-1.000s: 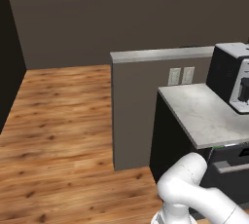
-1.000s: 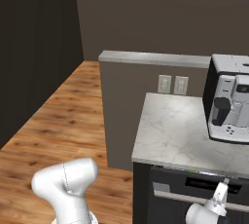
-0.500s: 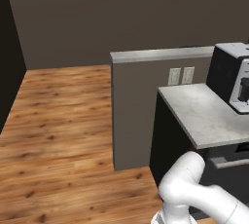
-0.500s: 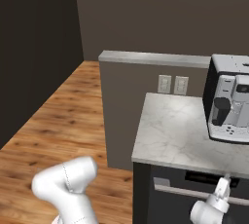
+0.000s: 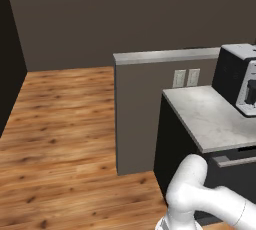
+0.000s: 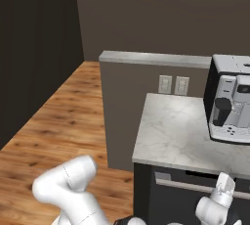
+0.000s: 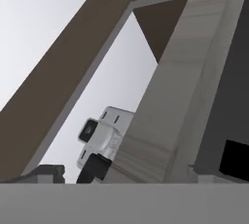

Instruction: Pick up the cup and bowl from the counter, place them in the dishwasher, and close the dishwasher door.

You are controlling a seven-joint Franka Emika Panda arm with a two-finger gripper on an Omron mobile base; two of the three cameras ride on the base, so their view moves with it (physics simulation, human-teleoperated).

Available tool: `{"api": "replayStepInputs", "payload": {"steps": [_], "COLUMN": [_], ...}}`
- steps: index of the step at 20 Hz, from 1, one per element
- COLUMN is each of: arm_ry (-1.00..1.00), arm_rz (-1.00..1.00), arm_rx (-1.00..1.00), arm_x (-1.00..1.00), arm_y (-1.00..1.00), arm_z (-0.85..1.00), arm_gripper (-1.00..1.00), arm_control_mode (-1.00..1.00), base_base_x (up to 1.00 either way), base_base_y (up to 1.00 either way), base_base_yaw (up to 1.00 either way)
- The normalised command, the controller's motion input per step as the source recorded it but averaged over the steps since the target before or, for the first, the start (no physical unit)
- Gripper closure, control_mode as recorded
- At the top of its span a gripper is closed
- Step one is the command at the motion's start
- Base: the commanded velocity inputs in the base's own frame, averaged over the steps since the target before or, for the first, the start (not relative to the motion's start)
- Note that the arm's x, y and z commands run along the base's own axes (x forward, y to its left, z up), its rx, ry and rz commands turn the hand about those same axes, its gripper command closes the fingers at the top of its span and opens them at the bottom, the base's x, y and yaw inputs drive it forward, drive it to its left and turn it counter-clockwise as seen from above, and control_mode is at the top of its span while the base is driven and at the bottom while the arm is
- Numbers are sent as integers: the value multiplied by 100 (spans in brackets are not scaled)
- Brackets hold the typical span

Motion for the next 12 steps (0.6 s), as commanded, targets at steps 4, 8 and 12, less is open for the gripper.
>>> {"api": "replayStepInputs", "payload": {"steps": [4, 8, 12], "arm_ry": [-18, -18, -18], "arm_rz": [-5, -5, -5], "arm_rx": [-21, -21, -21], "arm_x": [82, 83, 85], "arm_y": [0, 0, 0], "arm_z": [-19, -19, -17], "arm_gripper": [-100, -100, -100], "arm_control_mode": [-100, -100, -100], "base_base_x": [0, 0, 0], "base_base_y": [0, 0, 0], "base_base_yaw": [0, 0, 0]}}
